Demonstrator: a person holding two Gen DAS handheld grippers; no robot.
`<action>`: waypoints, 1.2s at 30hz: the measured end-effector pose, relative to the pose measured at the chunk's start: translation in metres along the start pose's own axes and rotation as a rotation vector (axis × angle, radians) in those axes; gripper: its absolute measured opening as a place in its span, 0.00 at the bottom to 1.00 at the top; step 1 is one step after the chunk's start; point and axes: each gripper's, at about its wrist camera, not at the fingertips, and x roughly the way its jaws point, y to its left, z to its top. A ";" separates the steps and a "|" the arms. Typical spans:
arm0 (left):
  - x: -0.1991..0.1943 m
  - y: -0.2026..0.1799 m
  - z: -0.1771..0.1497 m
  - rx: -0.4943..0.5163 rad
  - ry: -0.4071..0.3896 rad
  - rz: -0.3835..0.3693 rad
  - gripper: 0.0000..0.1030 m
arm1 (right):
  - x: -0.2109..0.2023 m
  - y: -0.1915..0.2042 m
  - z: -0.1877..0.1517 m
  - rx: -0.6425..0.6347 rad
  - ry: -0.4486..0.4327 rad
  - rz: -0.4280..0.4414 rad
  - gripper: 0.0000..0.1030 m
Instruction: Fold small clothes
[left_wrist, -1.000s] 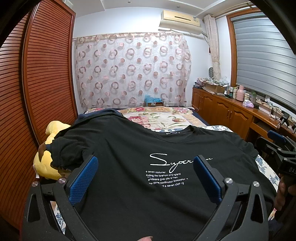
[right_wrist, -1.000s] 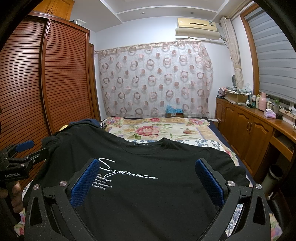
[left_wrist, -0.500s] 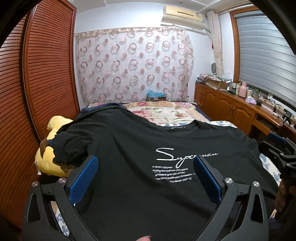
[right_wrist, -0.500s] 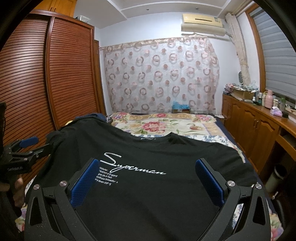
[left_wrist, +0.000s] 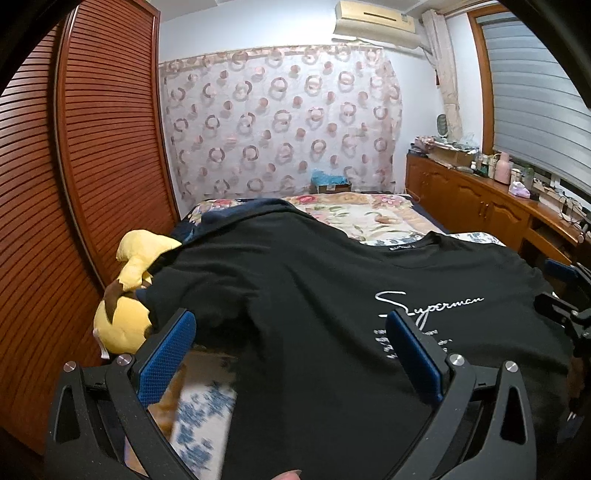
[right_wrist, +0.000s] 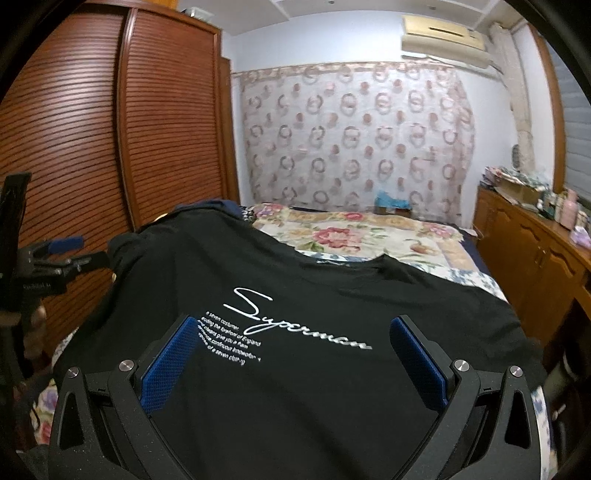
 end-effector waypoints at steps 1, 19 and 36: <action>0.001 0.002 0.000 0.001 -0.001 0.002 1.00 | 0.007 -0.004 0.003 -0.015 0.006 0.004 1.00; 0.052 0.083 0.026 -0.088 0.078 0.132 1.00 | 0.083 -0.038 0.041 -0.036 0.091 0.113 1.00; 0.117 0.151 0.045 -0.153 0.219 0.072 0.85 | 0.149 -0.053 0.082 -0.007 0.172 0.151 1.00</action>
